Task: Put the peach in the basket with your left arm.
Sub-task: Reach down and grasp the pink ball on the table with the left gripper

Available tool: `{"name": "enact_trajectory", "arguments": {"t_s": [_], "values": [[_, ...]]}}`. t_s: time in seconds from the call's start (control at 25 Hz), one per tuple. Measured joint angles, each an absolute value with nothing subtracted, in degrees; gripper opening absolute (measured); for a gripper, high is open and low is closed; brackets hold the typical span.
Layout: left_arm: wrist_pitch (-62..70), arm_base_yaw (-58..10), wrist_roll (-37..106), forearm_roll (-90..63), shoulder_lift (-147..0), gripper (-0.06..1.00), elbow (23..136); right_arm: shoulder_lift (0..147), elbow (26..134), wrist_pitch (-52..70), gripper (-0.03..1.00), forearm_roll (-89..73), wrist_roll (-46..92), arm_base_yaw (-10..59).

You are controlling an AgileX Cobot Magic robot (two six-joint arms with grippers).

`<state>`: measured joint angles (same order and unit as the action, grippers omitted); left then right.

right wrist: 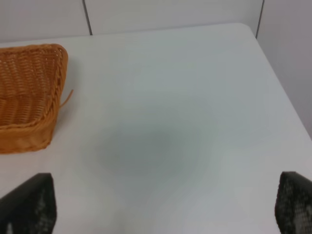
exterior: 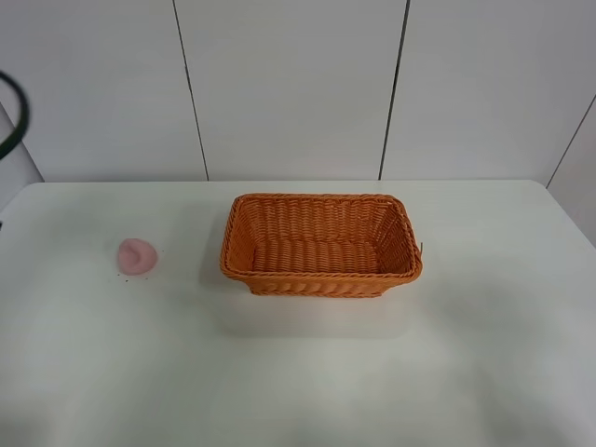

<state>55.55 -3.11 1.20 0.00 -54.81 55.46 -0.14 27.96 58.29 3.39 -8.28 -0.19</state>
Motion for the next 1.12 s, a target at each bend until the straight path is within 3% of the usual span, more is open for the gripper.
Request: {"name": "enact_trajectory", "arguments": {"t_s": [0.32,0.68,1.12], "values": [[55.2,-3.1,2.5,0.3,-86.3,0.85,73.1,-0.1,28.0,58.3,0.69,3.4,-8.3,-0.2],[57.0,-3.1,2.5,0.3,-111.3,0.85,92.6,-0.1,28.0,58.3,0.69,3.4,-8.3,-0.2],[58.6,-2.2,2.5,-0.4,-125.4,0.85,97.1,-0.1,28.0,58.3,0.69,3.4,-8.3,-0.2]]}}
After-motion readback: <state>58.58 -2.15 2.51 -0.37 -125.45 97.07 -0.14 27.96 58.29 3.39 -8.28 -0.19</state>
